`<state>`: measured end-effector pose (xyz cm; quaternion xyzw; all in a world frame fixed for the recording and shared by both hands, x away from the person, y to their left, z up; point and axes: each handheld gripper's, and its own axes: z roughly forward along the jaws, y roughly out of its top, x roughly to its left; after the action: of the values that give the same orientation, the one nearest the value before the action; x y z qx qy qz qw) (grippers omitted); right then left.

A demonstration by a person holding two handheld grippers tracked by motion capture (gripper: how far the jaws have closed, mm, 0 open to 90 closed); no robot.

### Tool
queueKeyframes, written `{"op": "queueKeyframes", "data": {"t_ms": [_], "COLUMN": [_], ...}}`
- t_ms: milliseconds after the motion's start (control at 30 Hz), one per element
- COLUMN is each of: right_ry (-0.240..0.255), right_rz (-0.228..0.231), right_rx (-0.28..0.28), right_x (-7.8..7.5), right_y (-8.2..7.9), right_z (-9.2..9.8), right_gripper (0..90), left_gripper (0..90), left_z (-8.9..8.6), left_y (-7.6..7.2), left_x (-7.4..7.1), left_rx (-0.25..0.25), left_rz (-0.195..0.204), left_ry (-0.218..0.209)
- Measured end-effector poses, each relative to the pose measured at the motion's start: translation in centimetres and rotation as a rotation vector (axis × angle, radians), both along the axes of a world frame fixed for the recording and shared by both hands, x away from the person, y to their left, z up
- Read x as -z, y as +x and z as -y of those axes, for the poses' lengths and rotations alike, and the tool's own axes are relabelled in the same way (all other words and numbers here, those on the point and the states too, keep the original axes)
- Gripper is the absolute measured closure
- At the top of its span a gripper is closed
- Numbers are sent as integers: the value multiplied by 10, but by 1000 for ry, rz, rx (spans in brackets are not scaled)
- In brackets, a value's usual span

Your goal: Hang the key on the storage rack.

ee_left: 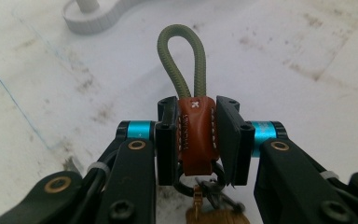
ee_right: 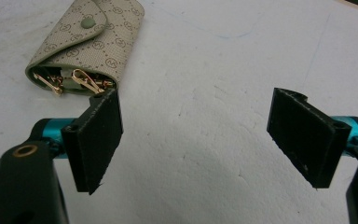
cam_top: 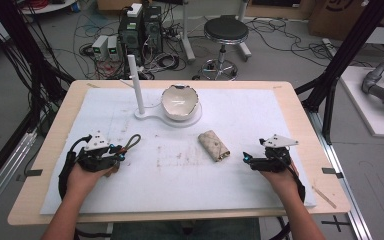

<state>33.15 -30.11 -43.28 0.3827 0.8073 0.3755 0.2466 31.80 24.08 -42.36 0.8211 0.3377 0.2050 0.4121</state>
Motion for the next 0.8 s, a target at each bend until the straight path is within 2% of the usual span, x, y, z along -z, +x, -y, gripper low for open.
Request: {"op": "queueKeyframes", "data": {"t_ms": [233, 400, 500, 700, 800], "right_ry": [-2, 7, 8, 7, 5], "right_rz": [1, 0, 1, -5, -2], "right_rx": [-4, 6, 7, 2, -1], "right_x": [0, 0, 0, 1, 1], "right_y": [1, 1, 1, 1, 0], "right_z": [0, 1, 1, -1, -1], "right_gripper": [185, 185, 185, 185, 185], "left_gripper": [701, 701, 701, 700, 700], "left_z": [8, 13, 14, 16, 16], "left_y": [0, 8, 15, 27, 31], "left_x": [-23, -38, -47, -66, -75], "left_rx": [-16, -20, -33, -59, -75], "left_rz": [47, 79, 101, 139, 152], "left_ry": [-36, -46, -63, -72, -96]}}
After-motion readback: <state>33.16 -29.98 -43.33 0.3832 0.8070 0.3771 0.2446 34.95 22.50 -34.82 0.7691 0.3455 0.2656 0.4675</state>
